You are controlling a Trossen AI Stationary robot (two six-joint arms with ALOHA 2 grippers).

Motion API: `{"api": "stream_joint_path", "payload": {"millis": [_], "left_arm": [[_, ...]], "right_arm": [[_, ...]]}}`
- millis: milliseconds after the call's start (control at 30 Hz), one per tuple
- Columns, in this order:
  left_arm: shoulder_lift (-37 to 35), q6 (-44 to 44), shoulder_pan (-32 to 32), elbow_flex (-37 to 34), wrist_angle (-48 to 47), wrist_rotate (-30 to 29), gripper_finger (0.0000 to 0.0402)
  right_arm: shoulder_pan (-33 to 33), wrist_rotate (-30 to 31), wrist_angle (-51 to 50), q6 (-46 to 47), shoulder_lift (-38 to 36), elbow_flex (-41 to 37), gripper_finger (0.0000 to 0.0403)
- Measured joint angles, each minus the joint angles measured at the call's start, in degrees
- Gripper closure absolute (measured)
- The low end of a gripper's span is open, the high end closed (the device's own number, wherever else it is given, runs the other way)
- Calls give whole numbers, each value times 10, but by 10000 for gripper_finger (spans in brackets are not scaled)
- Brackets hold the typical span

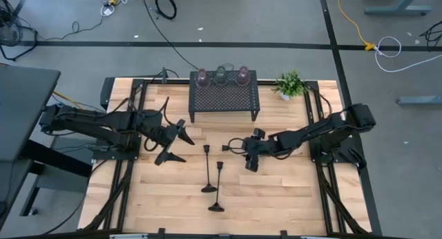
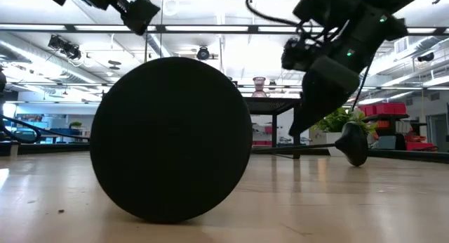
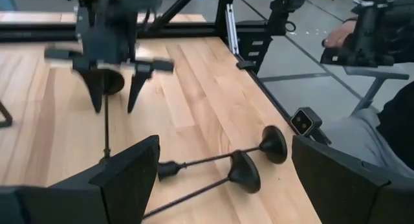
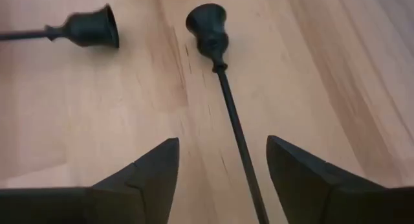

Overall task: Pick & Place candle stick holders
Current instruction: Put the top right black candle holder on the shelf

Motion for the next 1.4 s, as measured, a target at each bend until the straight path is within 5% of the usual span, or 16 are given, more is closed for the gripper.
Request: {"api": "stream_joint_path", "payload": {"millis": [567, 900, 1400], "left_arm": [[0, -2, -54, 0, 0, -41, 51], [0, -2, -54, 0, 0, -73, 51], [0, -2, -54, 0, 1, -75, 51]], "right_arm": [[-36, 2, -49, -69, 132, 90, 245], [-37, -22, -52, -55, 131, 90, 390], [-9, -13, -211, -46, 88, 215, 398]]}}
